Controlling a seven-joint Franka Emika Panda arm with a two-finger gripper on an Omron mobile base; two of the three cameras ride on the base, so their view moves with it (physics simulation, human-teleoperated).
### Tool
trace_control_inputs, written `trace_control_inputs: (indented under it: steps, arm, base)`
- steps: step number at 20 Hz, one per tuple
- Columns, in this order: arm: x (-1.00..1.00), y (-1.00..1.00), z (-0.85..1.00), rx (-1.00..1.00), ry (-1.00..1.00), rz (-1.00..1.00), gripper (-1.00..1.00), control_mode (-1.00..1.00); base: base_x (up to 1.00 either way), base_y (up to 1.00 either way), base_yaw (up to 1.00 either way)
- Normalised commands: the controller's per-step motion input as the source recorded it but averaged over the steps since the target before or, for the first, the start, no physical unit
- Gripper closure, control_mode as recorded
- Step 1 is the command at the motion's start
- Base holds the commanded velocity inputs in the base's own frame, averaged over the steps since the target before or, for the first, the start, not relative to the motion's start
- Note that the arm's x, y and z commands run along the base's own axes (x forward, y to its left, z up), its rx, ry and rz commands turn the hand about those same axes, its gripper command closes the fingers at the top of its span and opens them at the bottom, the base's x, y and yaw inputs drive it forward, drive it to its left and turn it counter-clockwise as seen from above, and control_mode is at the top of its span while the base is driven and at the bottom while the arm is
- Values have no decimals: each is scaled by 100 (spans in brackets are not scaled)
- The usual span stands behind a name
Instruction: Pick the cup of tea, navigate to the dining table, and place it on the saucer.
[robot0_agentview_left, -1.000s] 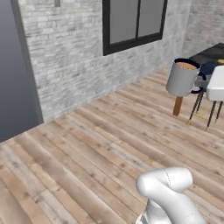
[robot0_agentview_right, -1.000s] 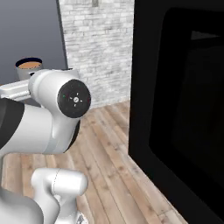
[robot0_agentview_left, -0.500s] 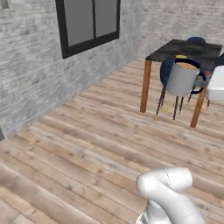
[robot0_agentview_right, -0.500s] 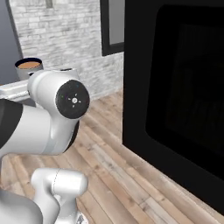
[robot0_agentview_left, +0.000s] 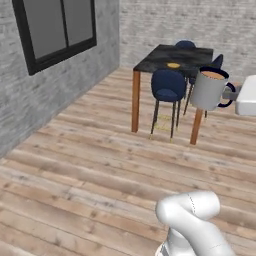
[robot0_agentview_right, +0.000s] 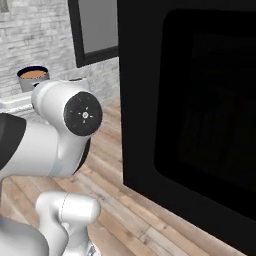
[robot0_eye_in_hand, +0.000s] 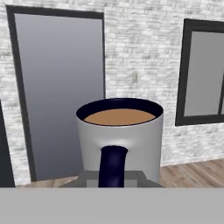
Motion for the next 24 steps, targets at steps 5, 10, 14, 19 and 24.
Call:
trace_control_inputs:
  steps: [5, 10, 14, 19, 24]
  arm:
    - [0, 0, 0, 0, 0, 0, 100, 100]
    - [0, 0, 0, 0, 0, 0, 100, 100]
    - [0, 0, 0, 0, 0, 0, 100, 100]
    - [0, 0, 0, 0, 0, 0, 100, 100]
    - [0, 0, 0, 0, 0, 0, 100, 100]
  base:
    - [55, 25, -33]
    - [38, 53, -31]
    - [45, 53, -30]
    - [56, 47, -29]
    - [70, 33, -24]
